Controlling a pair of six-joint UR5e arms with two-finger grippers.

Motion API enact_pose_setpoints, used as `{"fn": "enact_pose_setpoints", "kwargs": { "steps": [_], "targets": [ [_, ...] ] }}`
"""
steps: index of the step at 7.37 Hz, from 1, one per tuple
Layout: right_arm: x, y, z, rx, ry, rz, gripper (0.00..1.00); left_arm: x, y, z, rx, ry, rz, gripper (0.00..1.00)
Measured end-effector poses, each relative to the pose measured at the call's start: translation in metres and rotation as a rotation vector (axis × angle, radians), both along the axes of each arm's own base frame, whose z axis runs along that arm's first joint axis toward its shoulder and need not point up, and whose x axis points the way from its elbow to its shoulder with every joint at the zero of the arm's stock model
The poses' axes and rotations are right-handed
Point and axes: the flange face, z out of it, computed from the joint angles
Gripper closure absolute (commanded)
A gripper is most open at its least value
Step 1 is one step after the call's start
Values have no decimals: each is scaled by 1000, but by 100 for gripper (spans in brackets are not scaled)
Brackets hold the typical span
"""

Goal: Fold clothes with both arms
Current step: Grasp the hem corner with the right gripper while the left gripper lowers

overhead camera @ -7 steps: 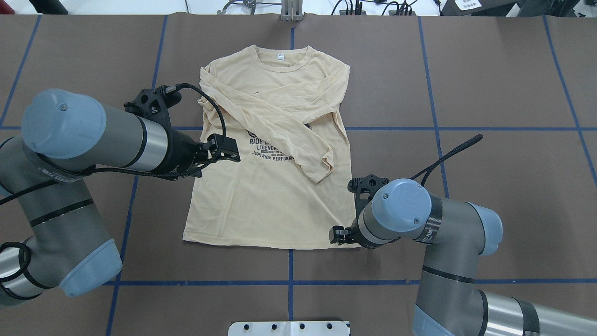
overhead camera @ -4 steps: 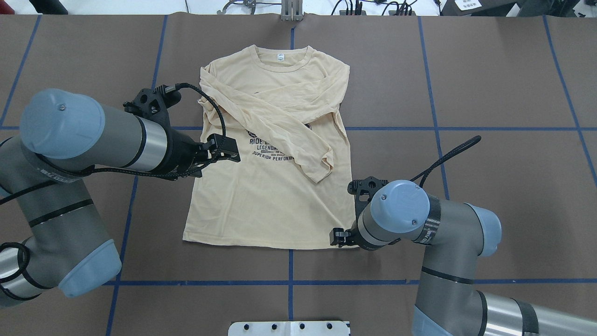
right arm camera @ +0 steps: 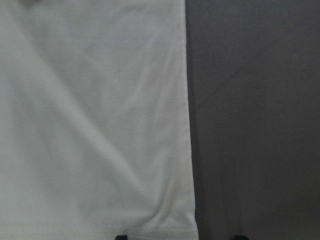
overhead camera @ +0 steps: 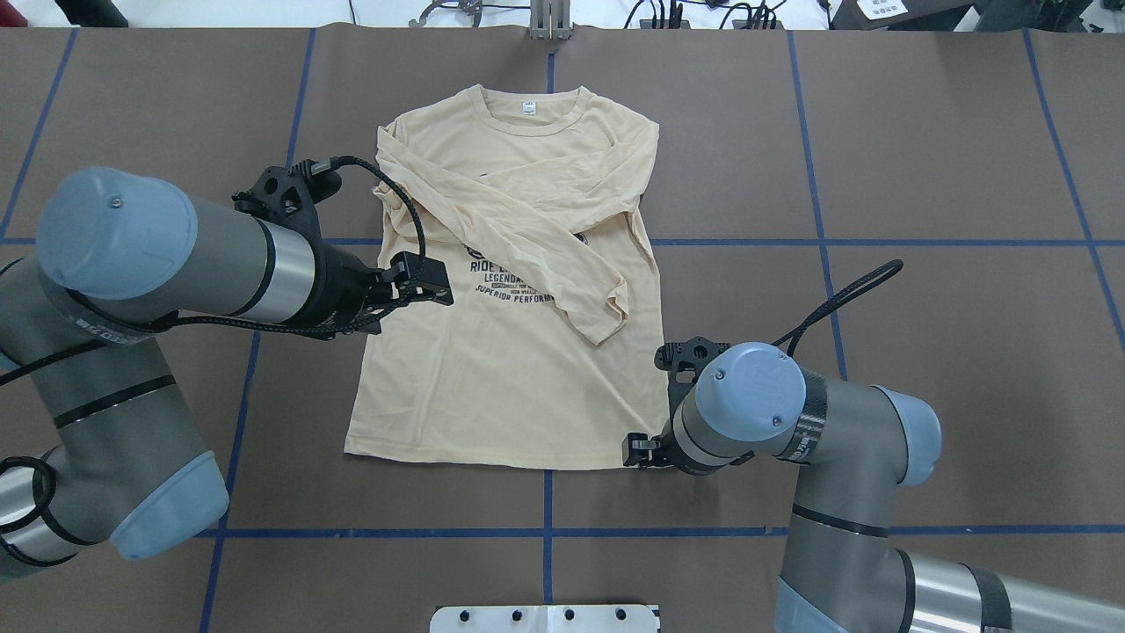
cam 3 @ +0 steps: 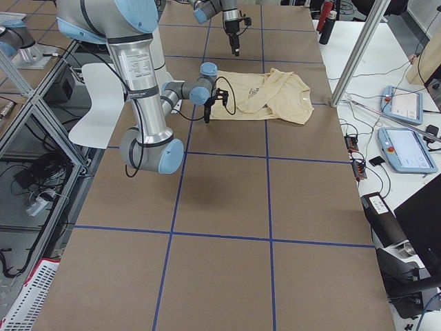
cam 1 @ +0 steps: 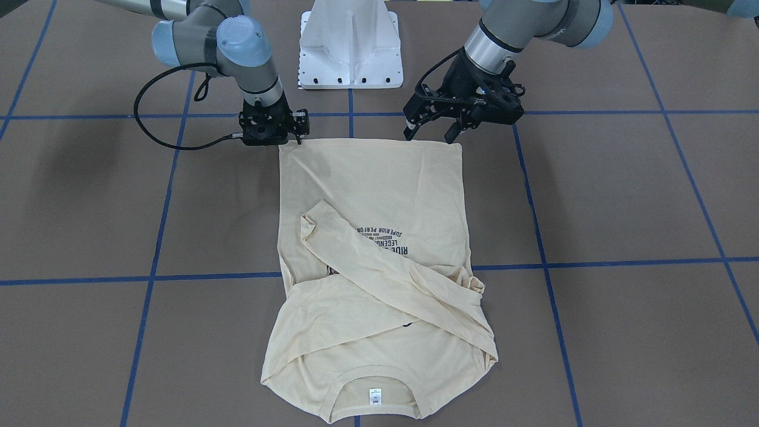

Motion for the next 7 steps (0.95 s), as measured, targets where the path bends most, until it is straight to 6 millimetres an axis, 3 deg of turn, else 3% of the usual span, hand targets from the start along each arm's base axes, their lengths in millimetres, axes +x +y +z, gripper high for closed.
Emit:
{"fn": "enact_pose_setpoints", "kwargs": {
  "steps": [2,3,7],
  "targets": [
    [0,1,0,-5,-2,-3,92,-1,1,-1,-1,-1,0,1],
    [0,2,-1,-11,-6,-12,100,-1,1,-2,-2,-2,0,1],
    [10,0,-14,1,-46,-17,100,-2,1,-2,-3,-4,0,1]
  ]
}}
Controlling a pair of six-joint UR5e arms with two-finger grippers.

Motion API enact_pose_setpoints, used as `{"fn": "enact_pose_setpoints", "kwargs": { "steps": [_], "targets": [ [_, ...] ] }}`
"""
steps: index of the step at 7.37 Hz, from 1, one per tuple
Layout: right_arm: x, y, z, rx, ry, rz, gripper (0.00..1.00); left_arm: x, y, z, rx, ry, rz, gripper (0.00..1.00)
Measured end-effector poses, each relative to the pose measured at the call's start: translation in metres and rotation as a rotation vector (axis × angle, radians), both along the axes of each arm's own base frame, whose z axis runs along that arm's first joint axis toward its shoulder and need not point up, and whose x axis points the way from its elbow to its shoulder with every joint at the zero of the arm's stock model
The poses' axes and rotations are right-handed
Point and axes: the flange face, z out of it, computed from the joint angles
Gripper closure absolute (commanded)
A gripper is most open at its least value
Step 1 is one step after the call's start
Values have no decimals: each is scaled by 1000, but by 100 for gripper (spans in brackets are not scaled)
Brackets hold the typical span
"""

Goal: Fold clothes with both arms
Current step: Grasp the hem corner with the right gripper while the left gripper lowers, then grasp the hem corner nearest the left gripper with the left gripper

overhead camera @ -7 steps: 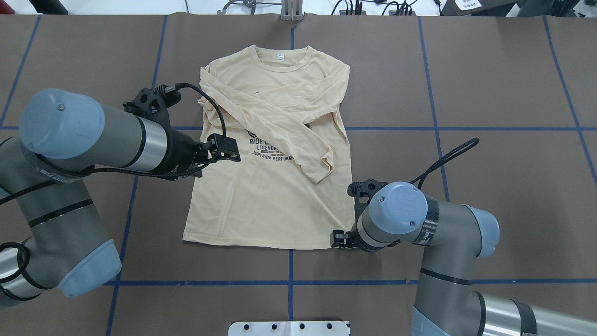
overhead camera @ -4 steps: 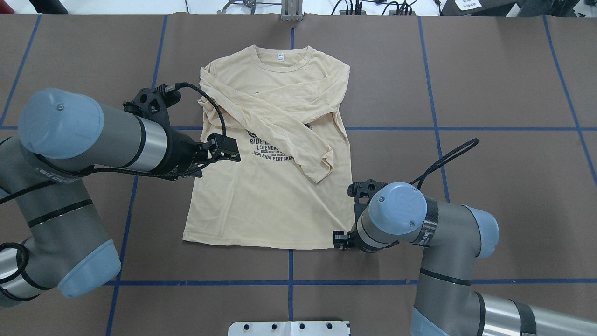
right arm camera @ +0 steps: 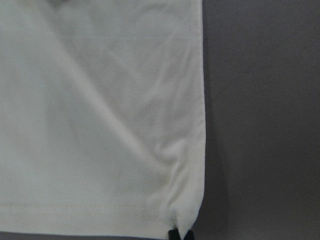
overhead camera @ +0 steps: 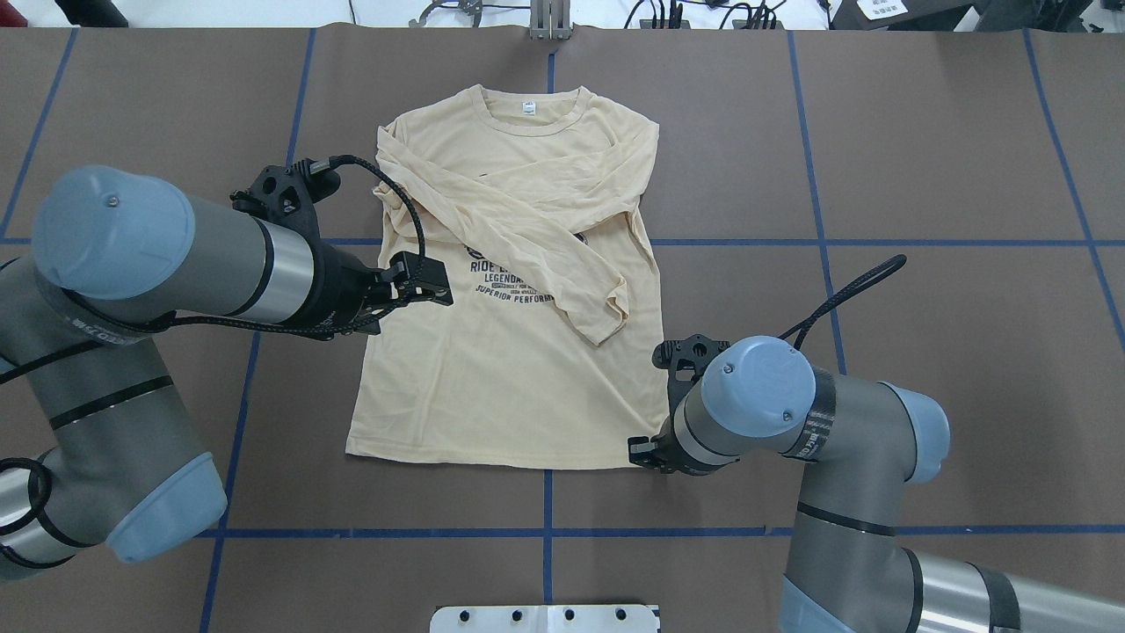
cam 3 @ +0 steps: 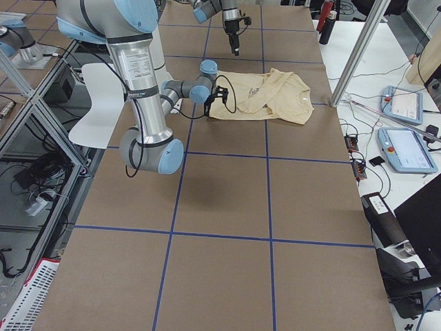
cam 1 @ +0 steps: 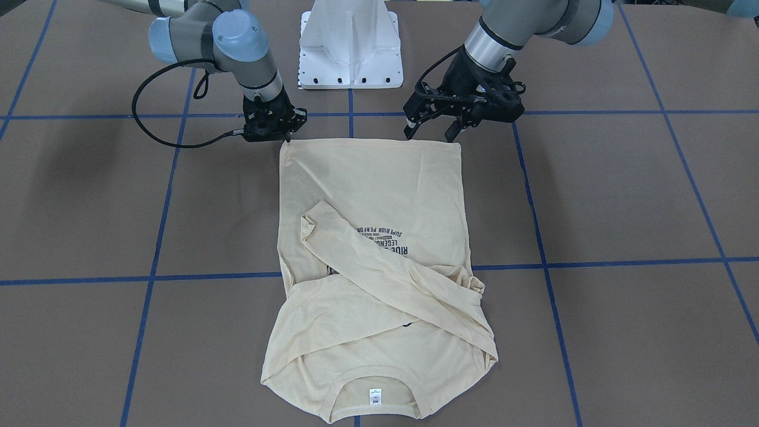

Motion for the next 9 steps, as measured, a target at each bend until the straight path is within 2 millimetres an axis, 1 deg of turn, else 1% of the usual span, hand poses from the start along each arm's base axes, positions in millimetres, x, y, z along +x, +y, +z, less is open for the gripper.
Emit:
{"fn": "enact_pose_setpoints", "kwargs": {
  "steps": [2,3,4,6,7,9],
  "targets": [
    [6,-6,-4,6,-9,14,100,0,0,0,-1,-1,0,1],
    [8,-10,-5,8,-10,23,100,2,0,4,-6,-8,1,1],
    [10,-14,-9,12,-16,35,100,8,4,16,-20,-27,12,1],
    [14,-23,-26,10,-44,67,100,30,30,59,-62,-102,54,1],
    [17,-28,-32,8,-55,80,100,44,45,80,-79,-155,71,1],
    [25,-36,-38,8,-68,95,100,76,71,106,-101,-254,106,2]
  ]
}}
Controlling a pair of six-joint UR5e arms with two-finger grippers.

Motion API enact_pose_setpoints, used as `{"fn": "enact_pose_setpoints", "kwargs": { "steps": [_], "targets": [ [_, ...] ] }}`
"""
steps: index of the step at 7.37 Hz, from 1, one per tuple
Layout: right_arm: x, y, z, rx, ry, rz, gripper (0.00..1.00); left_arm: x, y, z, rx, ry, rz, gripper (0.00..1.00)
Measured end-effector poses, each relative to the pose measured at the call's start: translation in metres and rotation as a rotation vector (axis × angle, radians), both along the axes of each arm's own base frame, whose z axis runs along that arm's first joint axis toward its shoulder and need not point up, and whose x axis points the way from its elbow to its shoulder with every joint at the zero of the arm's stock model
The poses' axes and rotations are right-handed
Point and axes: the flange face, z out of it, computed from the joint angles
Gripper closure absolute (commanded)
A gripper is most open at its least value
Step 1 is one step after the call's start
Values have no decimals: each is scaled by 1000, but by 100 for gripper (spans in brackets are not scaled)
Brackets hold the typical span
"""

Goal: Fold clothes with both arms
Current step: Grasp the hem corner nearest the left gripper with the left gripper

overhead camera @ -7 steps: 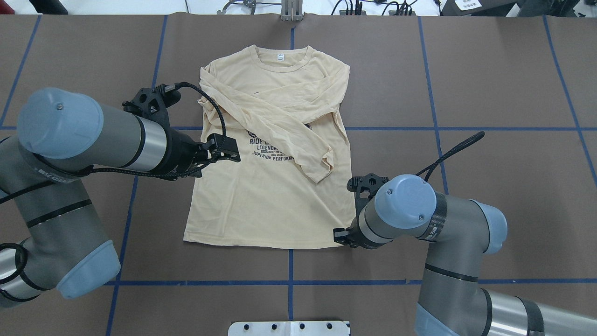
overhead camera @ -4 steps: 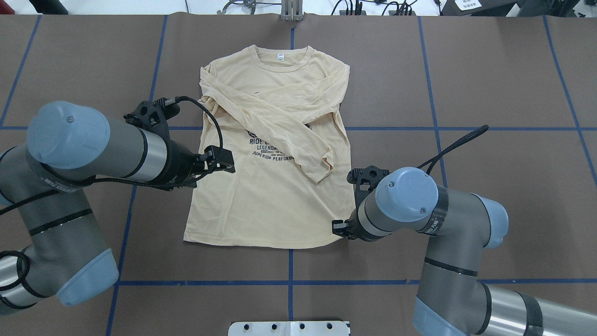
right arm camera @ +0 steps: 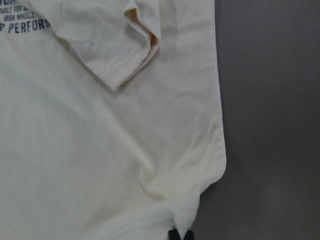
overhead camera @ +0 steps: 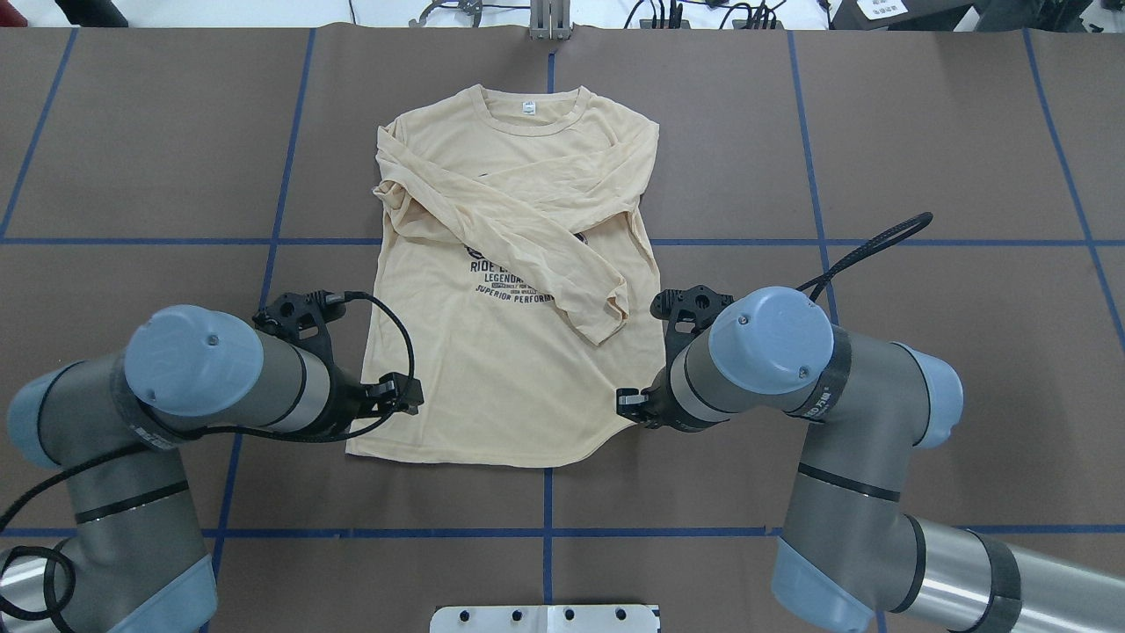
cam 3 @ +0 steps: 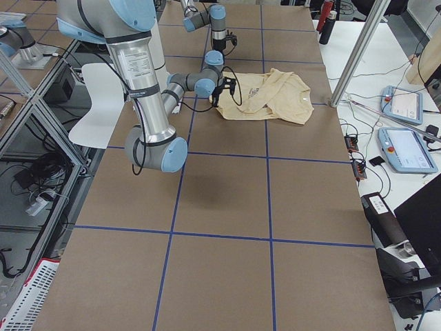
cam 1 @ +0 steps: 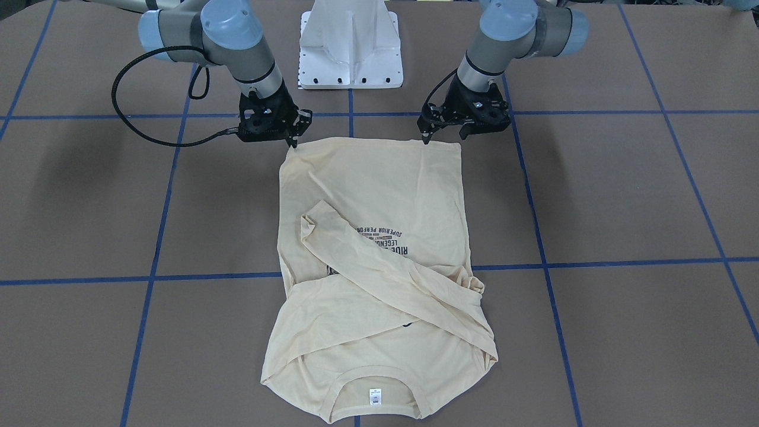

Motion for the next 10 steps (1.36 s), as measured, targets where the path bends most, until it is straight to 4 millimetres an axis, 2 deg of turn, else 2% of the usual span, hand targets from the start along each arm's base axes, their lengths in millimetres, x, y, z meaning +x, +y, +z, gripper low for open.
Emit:
{"fn": "enact_pose_setpoints", "kwargs": {
  "steps": [2,5,7,10],
  "targets": [
    [3,-4,-1,0,-3,6,100,16,5,19,-4,-58,8,4],
    [5,-6,-1,2,-4,10,100,23,-2,39,-2,-106,-9,12],
    [8,-8,-3,4,-8,10,100,26,-3,45,-3,-121,-12,19],
    [10,-9,-5,5,-11,12,100,26,-1,40,-15,-150,-7,23]
  ]
}}
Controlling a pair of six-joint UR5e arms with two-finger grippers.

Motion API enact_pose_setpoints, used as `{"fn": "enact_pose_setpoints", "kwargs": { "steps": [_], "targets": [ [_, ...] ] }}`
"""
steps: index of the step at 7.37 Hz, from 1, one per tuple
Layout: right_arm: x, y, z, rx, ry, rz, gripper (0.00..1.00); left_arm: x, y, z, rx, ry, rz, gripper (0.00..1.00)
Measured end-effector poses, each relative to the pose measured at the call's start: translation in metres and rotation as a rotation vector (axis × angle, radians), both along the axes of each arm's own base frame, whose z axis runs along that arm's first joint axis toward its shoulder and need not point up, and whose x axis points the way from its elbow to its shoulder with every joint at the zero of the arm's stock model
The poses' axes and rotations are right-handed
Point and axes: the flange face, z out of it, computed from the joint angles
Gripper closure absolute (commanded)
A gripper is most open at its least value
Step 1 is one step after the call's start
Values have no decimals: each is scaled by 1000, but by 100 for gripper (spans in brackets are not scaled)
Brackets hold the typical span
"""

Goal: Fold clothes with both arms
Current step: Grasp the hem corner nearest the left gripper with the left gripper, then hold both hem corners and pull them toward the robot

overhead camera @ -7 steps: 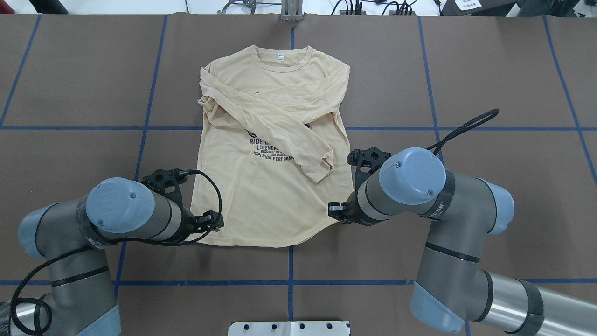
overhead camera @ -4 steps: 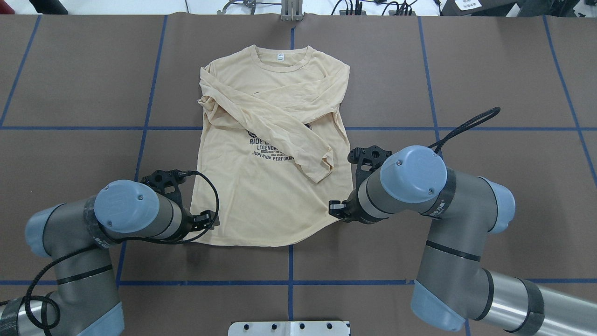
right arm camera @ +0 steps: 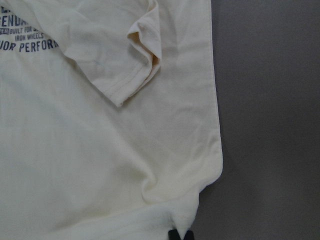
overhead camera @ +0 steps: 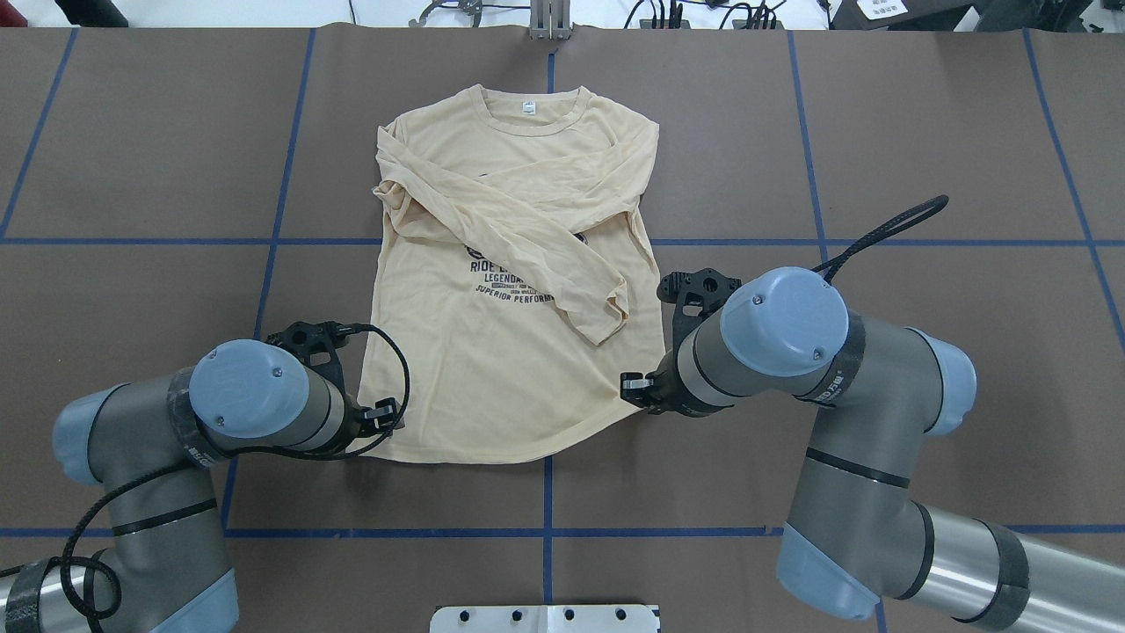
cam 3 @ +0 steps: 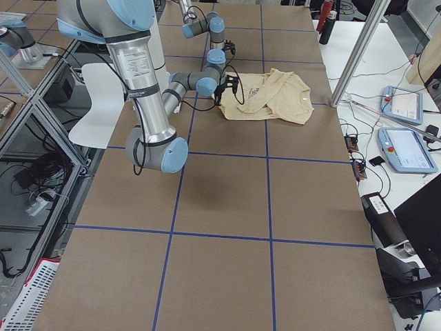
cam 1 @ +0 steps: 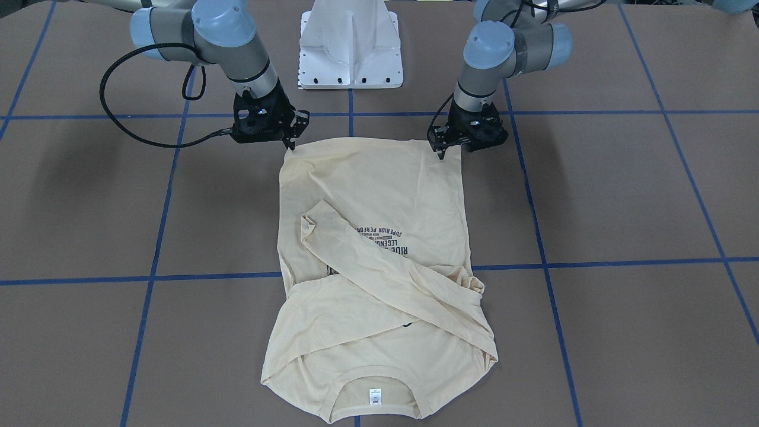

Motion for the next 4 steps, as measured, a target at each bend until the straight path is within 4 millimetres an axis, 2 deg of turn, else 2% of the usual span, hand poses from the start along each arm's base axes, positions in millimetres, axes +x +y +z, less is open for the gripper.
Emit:
{"fn": "enact_pose_setpoints", "kwargs": {
  "steps": [2,4],
  "targets": [
    [1,-1,1,0,1,1,100,0,1,-3,-1,-2,3,24],
    [1,-1,1,0,3,1,100,2,2,-4,-1,-1,5,48]
  ]
}}
